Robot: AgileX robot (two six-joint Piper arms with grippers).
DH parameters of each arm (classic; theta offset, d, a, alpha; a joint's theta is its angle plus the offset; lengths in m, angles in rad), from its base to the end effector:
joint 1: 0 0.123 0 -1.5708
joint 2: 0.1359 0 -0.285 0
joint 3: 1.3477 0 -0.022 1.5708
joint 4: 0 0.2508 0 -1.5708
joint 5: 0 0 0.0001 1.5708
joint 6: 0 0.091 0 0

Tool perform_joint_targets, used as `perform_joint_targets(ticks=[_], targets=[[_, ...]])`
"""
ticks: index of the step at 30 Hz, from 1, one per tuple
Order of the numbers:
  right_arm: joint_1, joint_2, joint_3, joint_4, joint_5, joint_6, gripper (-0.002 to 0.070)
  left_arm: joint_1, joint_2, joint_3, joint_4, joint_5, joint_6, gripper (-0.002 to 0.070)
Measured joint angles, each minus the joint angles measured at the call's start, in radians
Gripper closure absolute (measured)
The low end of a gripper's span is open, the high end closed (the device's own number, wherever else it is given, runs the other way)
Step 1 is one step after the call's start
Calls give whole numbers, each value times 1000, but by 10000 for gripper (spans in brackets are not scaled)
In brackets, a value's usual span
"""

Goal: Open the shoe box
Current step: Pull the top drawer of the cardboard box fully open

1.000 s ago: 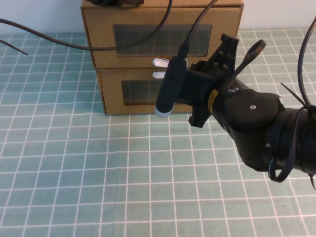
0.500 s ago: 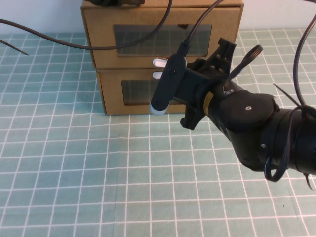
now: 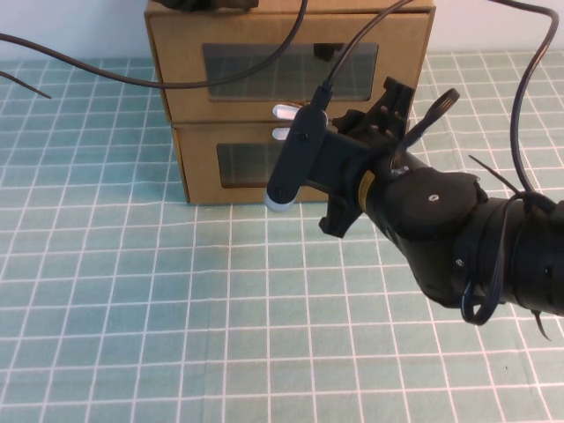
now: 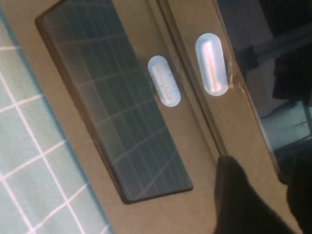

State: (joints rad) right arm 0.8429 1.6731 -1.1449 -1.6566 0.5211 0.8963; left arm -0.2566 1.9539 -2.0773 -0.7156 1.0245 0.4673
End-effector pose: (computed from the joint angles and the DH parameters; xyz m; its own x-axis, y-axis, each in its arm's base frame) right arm 0.2842 0.2509 0.2826 0.0580 -0.8466 -0.5290 -0.4231 0.4591 -0.7811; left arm 0.4131 -0.1612 0.3969 -0.5820 0.1896 -0.7908 0.6568 0.6830 -0.3196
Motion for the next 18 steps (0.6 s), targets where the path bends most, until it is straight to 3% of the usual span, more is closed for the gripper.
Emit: perform_joint_targets(ticks=[14,18], targets=[[0,22,-2,-2,-22,23,434,0,1,0,0,0,-2,680],[0,55,-23,-4,-22,23,396,0,2,0,0,0,-2,680]])
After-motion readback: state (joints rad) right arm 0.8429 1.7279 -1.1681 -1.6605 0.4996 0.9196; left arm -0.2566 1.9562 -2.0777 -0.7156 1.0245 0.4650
